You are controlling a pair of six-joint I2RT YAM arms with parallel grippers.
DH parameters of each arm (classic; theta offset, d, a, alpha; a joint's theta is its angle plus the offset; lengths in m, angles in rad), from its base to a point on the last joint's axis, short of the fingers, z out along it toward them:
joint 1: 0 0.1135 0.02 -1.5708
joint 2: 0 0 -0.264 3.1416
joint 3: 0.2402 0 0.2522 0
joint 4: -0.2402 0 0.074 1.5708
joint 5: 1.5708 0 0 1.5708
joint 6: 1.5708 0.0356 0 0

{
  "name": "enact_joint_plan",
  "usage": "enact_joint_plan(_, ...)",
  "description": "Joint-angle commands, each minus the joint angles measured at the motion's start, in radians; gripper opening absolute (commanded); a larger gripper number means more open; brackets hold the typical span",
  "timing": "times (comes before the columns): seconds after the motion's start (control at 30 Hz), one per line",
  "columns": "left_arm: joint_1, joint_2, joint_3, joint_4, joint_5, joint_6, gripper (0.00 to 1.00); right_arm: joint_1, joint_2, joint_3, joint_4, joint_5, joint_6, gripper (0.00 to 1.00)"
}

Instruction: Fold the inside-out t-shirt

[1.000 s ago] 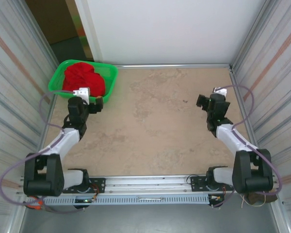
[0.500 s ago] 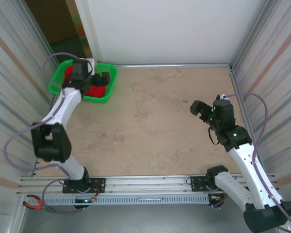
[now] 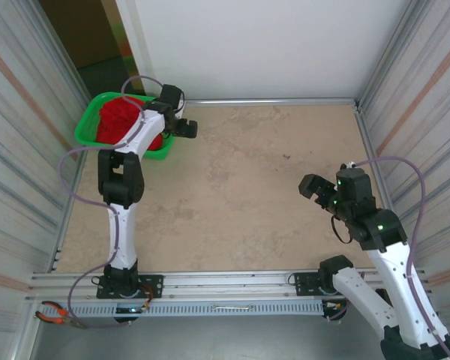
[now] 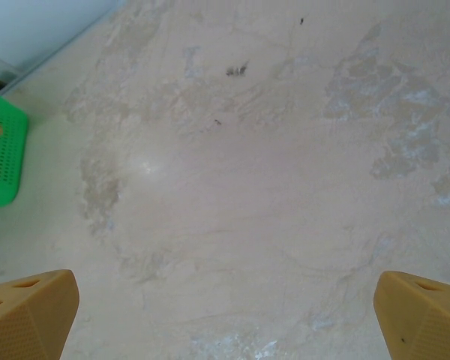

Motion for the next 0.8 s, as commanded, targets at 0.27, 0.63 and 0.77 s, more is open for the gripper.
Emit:
enact_joint_plan(0.27, -0.109, 0.114, 0.179, -0.093, 0.374, -0.099, 0.99, 0.003, -0.014, 0.071, -0.081, 0.056, 0.006, 0.99)
enact_joint_plan(0.63, -0.504, 0.147, 0.194, 0.133, 0.522, -0.251, 0.99, -0.003, -0.027, 0.097, -0.099, 0.075, 0.037, 0.99)
enact_joint_plan(0.77, -0.615, 0.15, 0.253, 0.186, 0.555, -0.277, 0.99, -0.004, -0.024, 0.126, -0.112, 0.074, 0.044, 0.99)
